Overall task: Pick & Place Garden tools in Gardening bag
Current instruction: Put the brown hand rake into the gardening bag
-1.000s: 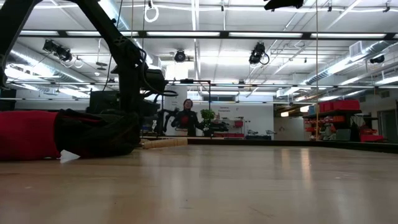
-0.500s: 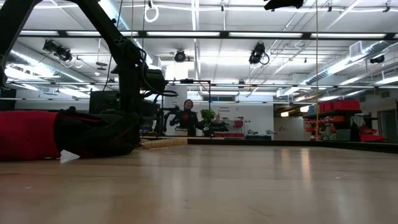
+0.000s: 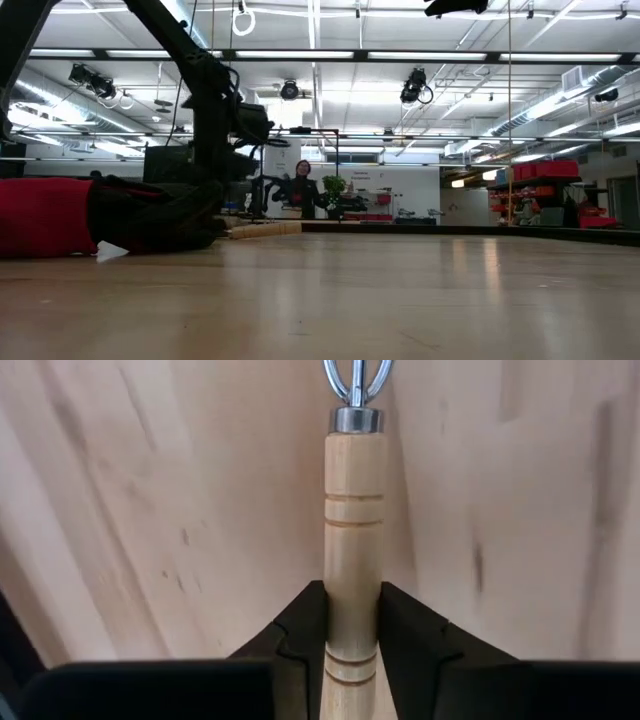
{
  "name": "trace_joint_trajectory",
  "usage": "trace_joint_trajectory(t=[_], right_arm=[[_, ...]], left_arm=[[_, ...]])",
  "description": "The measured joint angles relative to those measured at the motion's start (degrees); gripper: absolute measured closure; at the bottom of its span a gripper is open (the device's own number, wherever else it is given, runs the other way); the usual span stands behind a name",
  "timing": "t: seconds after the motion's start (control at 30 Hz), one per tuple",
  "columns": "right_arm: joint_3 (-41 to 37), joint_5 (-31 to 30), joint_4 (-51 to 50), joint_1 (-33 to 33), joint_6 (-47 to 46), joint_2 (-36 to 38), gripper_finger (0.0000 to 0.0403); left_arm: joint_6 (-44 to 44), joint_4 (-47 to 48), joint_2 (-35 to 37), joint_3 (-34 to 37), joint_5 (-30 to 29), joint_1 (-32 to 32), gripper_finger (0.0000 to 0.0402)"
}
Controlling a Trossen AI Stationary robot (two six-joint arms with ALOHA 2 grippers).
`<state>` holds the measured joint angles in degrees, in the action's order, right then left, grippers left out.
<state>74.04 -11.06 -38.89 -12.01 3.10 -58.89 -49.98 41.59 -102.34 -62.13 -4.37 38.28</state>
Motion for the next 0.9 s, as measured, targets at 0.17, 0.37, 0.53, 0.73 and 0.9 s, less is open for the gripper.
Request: trace_joint_trajectory(t=[0.17,0.37,0.53,0.73,0.9], right_arm=[[0.0,0.0,0.0,0.0,0.0,0.0,0.0179],[0.0,0.0,0.1,0.0,0.0,0.0,0.0179],[0.0,0.0,0.1,0.0,0.0,0.0,0.0179],[0.0,0.0,0.1,0.0,0.0,0.0,0.0179],[0.0,0.0,0.1,0.0,0.0,0.0,0.0179]], left_arm=[[4.6,5.1,0.1,-5.5,2.5,-0.2,0.0323],[7.9,8.6,0.1,-14.1,5.3,-1.0,0.0323],[10.7,9.5,0.1,-21.3,7.7,-1.2,0.0322],[12.4,10.8,0.1,-27.6,8.1,-2.2,0.0322],[14.4,11.4,0.1,-30.2,8.1,-3.8,0.0322]])
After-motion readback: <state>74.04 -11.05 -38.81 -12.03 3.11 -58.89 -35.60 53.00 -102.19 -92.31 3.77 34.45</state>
